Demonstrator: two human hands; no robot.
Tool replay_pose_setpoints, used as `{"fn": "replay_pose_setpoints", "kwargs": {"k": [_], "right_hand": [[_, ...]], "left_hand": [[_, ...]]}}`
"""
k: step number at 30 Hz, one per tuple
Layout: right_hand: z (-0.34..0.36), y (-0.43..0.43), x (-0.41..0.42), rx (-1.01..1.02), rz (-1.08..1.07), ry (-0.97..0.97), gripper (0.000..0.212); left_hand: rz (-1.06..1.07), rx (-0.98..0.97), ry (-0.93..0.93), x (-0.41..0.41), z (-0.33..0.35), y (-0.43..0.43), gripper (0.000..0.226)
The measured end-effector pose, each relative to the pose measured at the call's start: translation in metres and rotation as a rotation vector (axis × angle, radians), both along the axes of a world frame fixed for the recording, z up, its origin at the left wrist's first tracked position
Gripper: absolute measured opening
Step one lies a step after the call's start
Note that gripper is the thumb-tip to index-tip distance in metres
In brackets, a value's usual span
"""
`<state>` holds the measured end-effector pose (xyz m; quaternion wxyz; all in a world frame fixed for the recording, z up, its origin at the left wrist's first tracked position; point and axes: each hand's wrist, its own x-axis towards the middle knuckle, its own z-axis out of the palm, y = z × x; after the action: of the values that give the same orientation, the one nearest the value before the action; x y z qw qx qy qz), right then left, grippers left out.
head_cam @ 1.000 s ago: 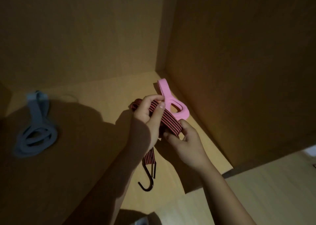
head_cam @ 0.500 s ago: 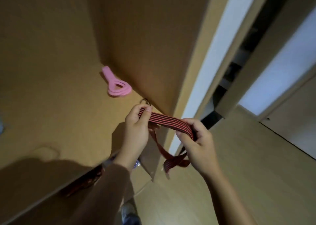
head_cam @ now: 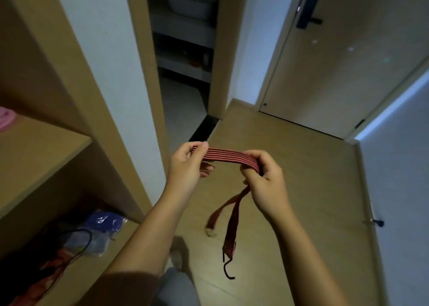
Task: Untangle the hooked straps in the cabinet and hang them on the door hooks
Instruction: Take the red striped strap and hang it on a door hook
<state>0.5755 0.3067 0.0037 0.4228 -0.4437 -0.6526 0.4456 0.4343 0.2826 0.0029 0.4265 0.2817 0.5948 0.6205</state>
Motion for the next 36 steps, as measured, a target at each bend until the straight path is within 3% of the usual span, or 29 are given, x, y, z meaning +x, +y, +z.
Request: {"fn": "replay_pose_setpoints", "kwargs": {"k": [13, 18, 31, 36], "right_hand": [[-0.017, 0.137, 0.087, 0.012, -0.267, -0.185, 0.034], [-0.009, 0.211, 0.118, -0.016, -0.255, -0.223, 0.033], [0.000, 0.388, 0.128, -0.011, -0.288, 0.179, 0.034], [0.005, 0.474, 0.150, 0.049, -0.284, 0.168, 0.030]], "left_hand": [[-0.392, 0.009, -0.004, 0.095, -0.003, 0.188, 0.012], [-0.476, 0.074, 0.094, 0.109, 0.007, 0.278, 0.017], [-0.433, 0.145, 0.188, 0.130, 0.009, 0.462, 0.025], [-0.405, 0.173, 0.322, 0.156, 0.001, 0.540, 0.051]]}}
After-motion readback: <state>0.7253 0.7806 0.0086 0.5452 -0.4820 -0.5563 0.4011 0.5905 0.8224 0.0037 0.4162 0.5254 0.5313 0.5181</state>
